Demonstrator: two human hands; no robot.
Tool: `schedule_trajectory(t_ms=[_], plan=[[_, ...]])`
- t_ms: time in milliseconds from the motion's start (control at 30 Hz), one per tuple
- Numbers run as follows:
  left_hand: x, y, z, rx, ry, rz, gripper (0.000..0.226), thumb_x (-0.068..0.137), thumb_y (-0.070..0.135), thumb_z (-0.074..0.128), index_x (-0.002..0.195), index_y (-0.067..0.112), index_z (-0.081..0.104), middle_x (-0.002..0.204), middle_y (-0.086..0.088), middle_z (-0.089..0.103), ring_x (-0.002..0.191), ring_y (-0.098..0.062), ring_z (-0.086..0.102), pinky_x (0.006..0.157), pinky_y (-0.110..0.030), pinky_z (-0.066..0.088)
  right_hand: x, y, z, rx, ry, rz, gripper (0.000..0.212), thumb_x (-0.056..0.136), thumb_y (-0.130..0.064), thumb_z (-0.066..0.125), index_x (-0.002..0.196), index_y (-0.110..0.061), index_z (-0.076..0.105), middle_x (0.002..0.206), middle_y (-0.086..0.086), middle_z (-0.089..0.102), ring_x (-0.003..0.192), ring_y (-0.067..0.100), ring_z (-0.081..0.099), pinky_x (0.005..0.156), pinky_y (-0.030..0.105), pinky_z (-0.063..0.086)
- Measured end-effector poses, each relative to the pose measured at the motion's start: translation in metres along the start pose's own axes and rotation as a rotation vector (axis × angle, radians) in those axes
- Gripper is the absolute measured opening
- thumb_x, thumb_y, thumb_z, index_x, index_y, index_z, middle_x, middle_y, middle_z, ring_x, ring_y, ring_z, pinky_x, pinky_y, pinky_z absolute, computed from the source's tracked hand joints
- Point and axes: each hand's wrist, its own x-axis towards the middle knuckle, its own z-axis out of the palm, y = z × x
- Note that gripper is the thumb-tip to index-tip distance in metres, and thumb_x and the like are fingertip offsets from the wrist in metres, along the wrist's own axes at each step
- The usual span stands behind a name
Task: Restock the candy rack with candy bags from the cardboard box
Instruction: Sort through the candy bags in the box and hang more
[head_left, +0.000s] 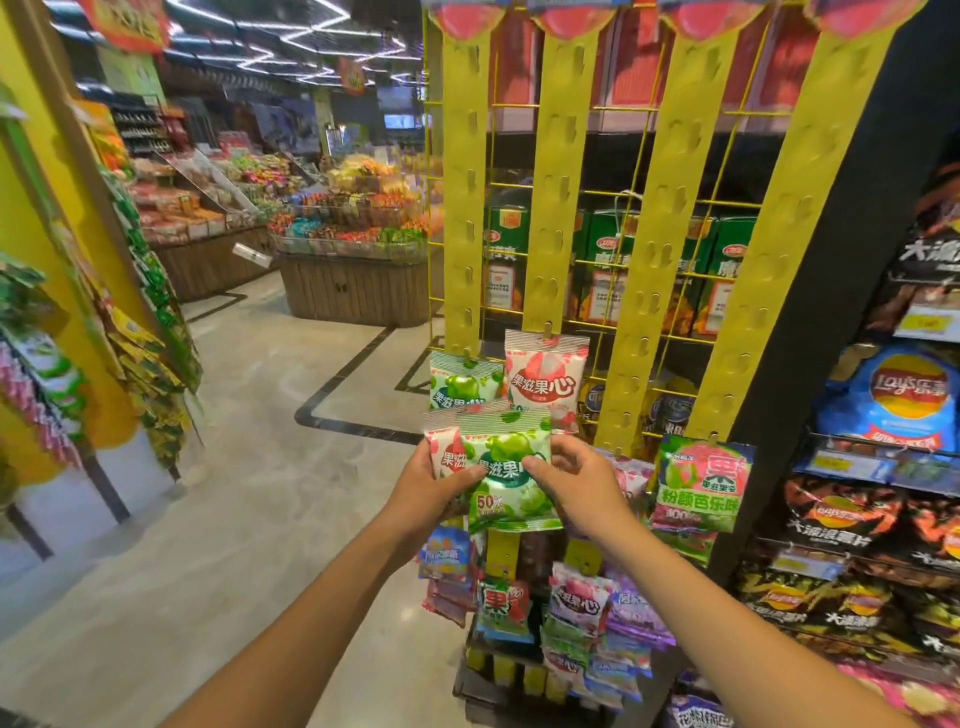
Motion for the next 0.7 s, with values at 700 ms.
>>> schedule_trajectory(t_ms=[700], plan=[[0.051,0.006,-0.102,-0.092,-0.096,-0.161,0.043,0.1,0.001,0.053,0.139,0.019,0.053,0.125,-0.015,0.074,0.11,-0.042,0.073,0.078,-0.049,0.063,0.121,-0.081,0.067,-0.106,0.374,-0.04,0.025,0.092,-0.035,0.074,0.106,-0.015,0.073,0.054,-0.014,0.056,0.048,0.007,0.046,0.055,0.031,0.038]])
